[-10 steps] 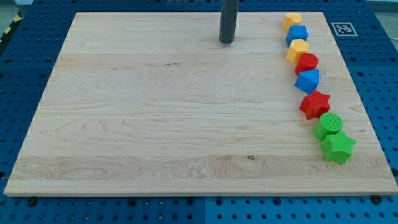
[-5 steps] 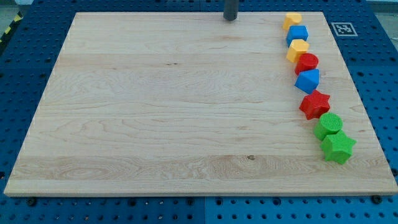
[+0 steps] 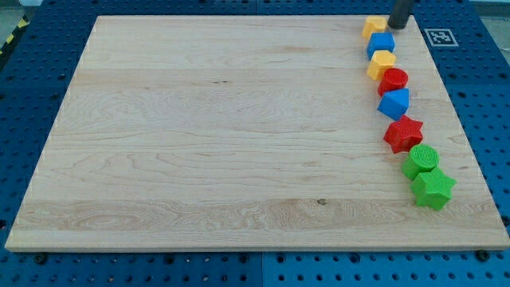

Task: Move the yellow heart diagonal to the yellow hexagon

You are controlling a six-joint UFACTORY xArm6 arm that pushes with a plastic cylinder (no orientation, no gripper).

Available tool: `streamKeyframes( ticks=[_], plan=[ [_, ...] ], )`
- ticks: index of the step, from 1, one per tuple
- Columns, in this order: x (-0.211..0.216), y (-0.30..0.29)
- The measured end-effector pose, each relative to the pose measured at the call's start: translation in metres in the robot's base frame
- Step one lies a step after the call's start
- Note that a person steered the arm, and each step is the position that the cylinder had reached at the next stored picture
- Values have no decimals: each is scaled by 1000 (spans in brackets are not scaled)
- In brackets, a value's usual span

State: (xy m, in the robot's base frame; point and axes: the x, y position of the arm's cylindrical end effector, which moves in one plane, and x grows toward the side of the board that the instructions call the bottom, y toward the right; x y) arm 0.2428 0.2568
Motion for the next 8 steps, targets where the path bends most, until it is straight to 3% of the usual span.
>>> streamKeyframes(
  ticks=[1, 3, 8],
  plan=[
    [17, -3],
    [-20, 2],
    [-10, -35]
  ],
)
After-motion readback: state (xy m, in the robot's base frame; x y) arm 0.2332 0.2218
